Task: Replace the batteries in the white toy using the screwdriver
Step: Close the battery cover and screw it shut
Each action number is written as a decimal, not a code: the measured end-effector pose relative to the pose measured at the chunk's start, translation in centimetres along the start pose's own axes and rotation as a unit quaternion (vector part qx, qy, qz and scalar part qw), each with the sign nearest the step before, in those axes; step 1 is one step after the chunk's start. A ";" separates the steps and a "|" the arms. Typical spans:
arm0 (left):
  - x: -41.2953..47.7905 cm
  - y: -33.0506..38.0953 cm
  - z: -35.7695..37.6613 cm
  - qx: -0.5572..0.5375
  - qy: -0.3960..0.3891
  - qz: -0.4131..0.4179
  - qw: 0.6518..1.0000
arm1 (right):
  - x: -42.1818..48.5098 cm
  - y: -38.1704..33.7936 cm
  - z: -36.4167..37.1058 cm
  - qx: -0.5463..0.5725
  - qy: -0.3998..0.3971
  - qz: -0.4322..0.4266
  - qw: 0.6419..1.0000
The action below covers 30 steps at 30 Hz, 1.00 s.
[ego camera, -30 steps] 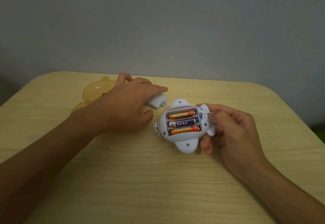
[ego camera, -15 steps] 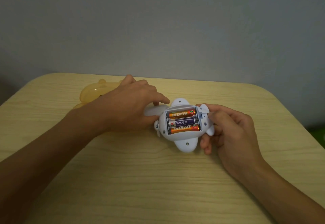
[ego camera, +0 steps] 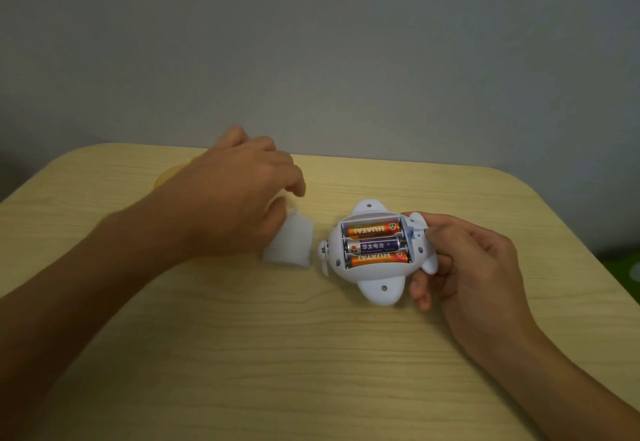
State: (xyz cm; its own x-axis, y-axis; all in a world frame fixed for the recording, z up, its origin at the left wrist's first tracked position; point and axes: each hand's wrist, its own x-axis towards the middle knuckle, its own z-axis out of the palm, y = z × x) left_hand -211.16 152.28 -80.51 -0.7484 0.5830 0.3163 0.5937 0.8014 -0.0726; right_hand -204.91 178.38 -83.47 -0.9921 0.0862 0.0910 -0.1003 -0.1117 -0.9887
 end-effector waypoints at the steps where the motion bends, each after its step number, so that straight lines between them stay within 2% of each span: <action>1: -0.2 -0.2 -0.4 -0.052 -0.038 0.004 0.998 | 0.0 0.0 -0.1 0.000 0.004 0.002 1.000; 3: -0.8 -0.1 -0.8 -0.107 -0.090 -0.003 0.990 | -0.1 0.0 -0.1 0.000 0.008 0.003 1.000; 4: -1.0 0.1 -0.7 -0.090 -0.079 -0.006 0.993 | -0.1 -0.1 -0.1 0.001 0.009 0.002 1.000; 6: -1.2 0.9 -0.2 0.003 -0.035 -0.018 0.999 | -0.2 -0.2 0.0 -0.001 0.013 0.000 1.000; 9: -0.8 2.3 0.2 0.129 -0.069 -0.058 0.987 | -0.3 -0.2 -0.1 -0.011 0.012 -0.003 1.000; 12: -0.8 2.9 0.3 0.136 -0.077 -0.047 0.987 | -0.5 -0.3 -0.3 -0.013 0.012 -0.002 1.000; 18: -0.9 2.9 0.4 0.041 -0.047 -0.036 0.997 | -1.0 -0.6 -0.7 -0.021 0.015 -0.003 1.000; 22: -0.6 2.0 -0.2 -0.048 -0.006 -0.075 0.996 | -0.9 -0.4 -0.8 -0.018 0.015 0.002 1.000; 24: -0.6 1.9 -1.1 -0.160 0.041 -0.095 0.982 | -0.9 -0.3 -0.7 -0.020 0.008 0.001 1.000; 26: -0.7 2.8 -1.7 -0.247 0.082 -0.071 0.963 | -0.9 -0.3 -0.6 -0.020 -0.001 0.001 1.000; 30: -0.7 5.7 -1.1 -0.324 0.088 -0.024 0.942 | -0.8 -0.2 -0.4 -0.020 -0.014 0.001 1.000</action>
State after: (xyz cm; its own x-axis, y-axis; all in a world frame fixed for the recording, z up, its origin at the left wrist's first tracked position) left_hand -206.93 156.27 -80.10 -0.7516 0.4714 0.4613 0.6595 0.5435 0.5193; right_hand -204.12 178.78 -83.40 -0.9940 0.0591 0.0923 -0.0964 -0.0718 -0.9927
